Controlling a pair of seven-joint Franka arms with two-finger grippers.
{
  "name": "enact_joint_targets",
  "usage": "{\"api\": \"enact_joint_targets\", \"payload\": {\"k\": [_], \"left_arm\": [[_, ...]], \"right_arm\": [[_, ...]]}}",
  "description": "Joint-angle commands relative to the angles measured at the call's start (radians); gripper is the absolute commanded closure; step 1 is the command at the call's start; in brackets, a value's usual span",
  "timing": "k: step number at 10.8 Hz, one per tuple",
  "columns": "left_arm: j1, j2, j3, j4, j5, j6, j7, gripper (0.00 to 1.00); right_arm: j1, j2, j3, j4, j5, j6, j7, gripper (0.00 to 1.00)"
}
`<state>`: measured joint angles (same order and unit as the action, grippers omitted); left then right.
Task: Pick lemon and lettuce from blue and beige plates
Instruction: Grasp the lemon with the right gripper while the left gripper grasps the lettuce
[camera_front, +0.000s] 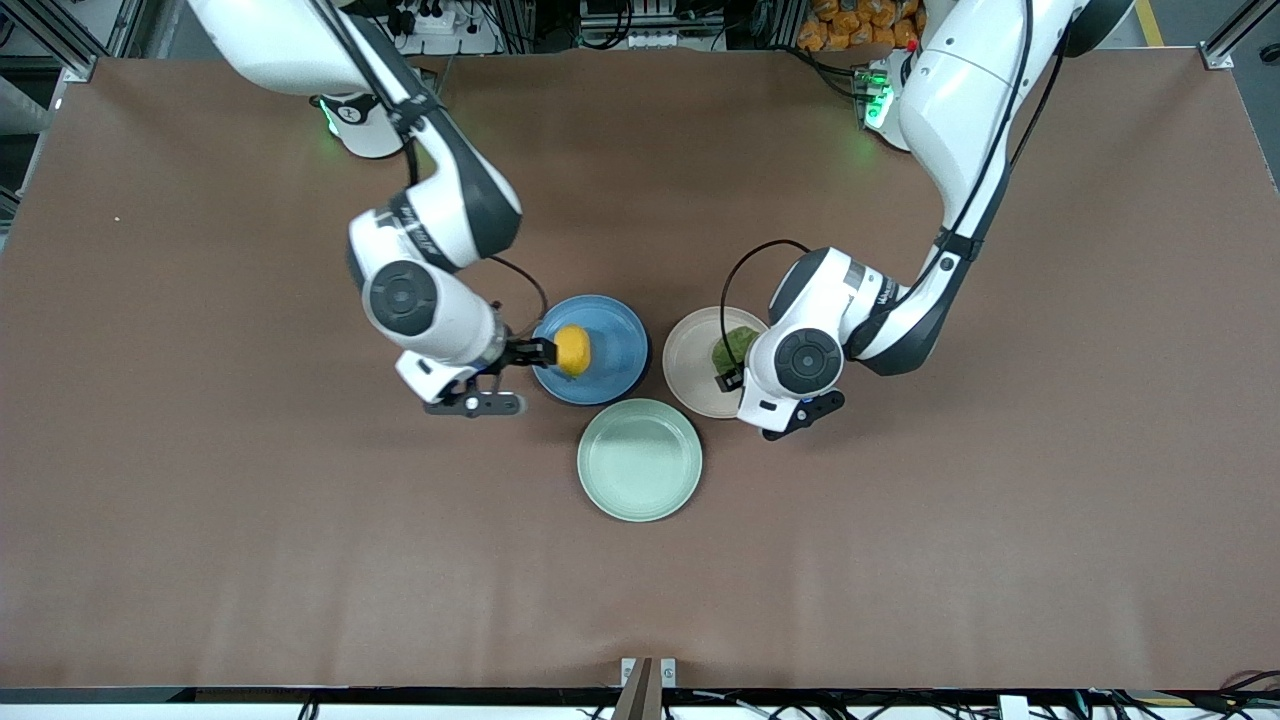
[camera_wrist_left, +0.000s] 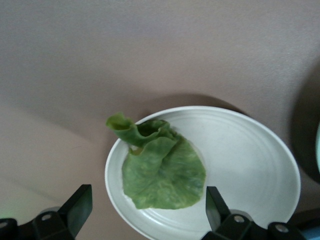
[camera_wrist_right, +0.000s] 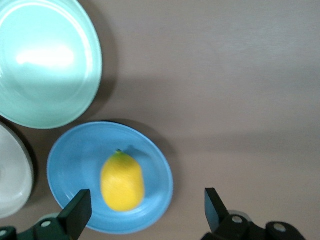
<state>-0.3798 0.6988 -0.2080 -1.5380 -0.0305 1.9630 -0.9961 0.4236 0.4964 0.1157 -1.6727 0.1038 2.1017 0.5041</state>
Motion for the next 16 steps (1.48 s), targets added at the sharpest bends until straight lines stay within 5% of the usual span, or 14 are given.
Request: {"api": "enact_joint_targets", "payload": {"k": [1,4,9,12,14,16], "left_arm": [[-0.014,0.031,0.01,0.016,0.0,0.037,-0.042,0.0],[-0.025,0.059,0.01,0.012,0.0,0.071,-0.065,0.02],[-0.03,0.08,0.01,0.004,0.0,0.085,-0.079,0.06],[-0.03,0.093,0.015,-0.005,0.001,0.085,-0.078,0.19],[-0.03,0.096,0.016,-0.007,0.001,0.085,-0.078,0.22],[-0.028,0.096,0.018,-0.011,0.001,0.083,-0.076,0.44]], "right_arm": [[0.003,0.008,0.045,-0.083,-0.053,0.134,0.091,0.0],[0.049,0.079,0.062,-0.091,-0.182,0.192,0.215,0.0],[0.09,0.138,0.079,-0.093,-0.251,0.236,0.347,0.0],[0.098,0.163,0.079,-0.093,-0.302,0.258,0.407,0.0],[0.098,0.165,0.079,-0.093,-0.302,0.251,0.399,0.38],[0.096,0.163,0.079,-0.091,-0.302,0.247,0.392,0.73]]}}
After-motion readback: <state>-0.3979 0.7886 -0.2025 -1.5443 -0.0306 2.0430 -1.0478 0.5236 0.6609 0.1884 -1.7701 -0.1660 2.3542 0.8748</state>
